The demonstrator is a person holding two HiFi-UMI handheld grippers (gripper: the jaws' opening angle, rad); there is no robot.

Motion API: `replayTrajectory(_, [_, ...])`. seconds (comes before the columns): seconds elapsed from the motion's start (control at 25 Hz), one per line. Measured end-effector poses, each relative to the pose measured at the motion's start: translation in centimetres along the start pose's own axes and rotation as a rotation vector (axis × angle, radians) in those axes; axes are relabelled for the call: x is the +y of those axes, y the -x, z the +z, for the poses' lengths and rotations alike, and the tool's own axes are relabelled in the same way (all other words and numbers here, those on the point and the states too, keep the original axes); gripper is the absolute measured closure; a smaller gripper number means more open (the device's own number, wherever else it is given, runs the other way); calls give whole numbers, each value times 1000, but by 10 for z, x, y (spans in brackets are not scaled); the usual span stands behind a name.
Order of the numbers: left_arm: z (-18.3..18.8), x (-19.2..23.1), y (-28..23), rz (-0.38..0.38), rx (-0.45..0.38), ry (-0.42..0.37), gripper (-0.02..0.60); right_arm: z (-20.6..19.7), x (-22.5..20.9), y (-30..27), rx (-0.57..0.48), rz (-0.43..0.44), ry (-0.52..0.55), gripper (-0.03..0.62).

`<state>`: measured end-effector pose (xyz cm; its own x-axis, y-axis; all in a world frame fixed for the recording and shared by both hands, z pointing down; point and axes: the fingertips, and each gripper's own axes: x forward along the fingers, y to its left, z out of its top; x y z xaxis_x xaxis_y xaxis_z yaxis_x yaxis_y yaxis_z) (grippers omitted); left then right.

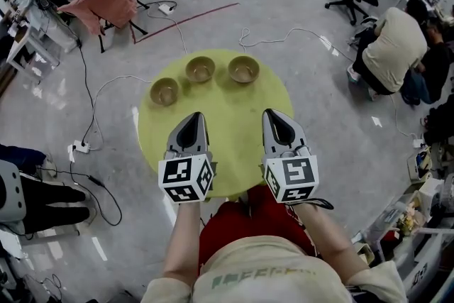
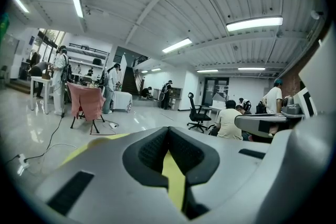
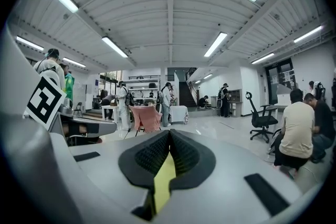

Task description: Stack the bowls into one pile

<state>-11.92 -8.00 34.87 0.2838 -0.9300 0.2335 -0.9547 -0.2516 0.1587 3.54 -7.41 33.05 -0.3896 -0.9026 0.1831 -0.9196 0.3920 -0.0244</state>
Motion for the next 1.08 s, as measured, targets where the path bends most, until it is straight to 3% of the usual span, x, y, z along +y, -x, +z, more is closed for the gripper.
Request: replayTrajectory(1.08, [-15,17,67,-31,-10,7,558,-24,50,45,35,-26,24,559])
